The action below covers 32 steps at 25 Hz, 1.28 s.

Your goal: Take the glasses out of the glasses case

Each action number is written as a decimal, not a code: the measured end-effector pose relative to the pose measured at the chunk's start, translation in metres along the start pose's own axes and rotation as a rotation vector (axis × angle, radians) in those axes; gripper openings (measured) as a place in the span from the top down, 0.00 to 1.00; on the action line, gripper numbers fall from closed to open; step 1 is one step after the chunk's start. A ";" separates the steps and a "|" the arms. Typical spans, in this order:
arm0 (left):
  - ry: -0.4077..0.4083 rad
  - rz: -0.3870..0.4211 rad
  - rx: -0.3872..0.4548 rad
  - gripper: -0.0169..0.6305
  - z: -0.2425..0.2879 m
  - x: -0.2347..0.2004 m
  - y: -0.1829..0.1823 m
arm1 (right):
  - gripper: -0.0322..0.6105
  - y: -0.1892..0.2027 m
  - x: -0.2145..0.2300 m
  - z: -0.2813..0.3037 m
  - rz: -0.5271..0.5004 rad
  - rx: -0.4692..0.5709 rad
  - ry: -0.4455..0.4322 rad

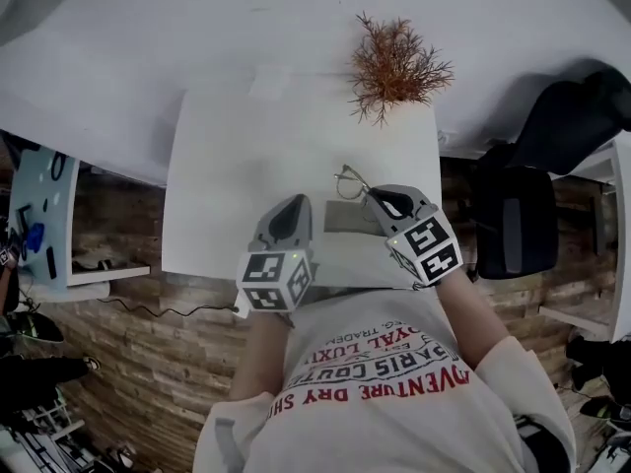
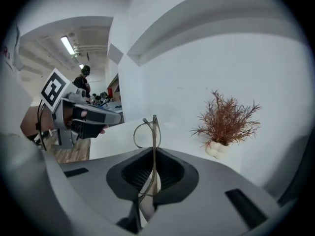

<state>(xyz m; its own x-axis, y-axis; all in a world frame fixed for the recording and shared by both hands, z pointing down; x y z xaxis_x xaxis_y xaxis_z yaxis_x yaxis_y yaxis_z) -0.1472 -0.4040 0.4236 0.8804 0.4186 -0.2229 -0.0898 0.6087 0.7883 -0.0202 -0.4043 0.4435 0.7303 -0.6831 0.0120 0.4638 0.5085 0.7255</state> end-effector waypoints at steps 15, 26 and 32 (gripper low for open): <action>0.091 0.198 0.170 0.96 -0.007 0.053 -0.089 | 0.91 -0.046 0.043 -0.073 0.190 0.278 0.180; 0.088 0.185 0.157 0.96 0.004 0.054 -0.090 | 0.91 -0.042 0.047 -0.070 0.194 0.285 0.178; 0.086 0.185 0.155 0.96 0.007 0.056 -0.088 | 0.91 -0.039 0.048 -0.067 0.199 0.282 0.170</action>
<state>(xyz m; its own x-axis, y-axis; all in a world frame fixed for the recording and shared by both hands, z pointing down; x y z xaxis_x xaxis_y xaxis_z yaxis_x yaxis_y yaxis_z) -0.0870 -0.4386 0.3459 0.8119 0.5734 -0.1095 -0.1677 0.4088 0.8971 0.0303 -0.4222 0.3694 0.8759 -0.4767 0.0744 0.1658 0.4423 0.8814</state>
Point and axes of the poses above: the fingertips, and each gripper's own axes: z forward along the fingers, x to its right, y out of its underside, the point moved 1 cm from there along -z, backward along the fingers, and after that the axes turned 12 degrees about -x, right-handed, at the moved point
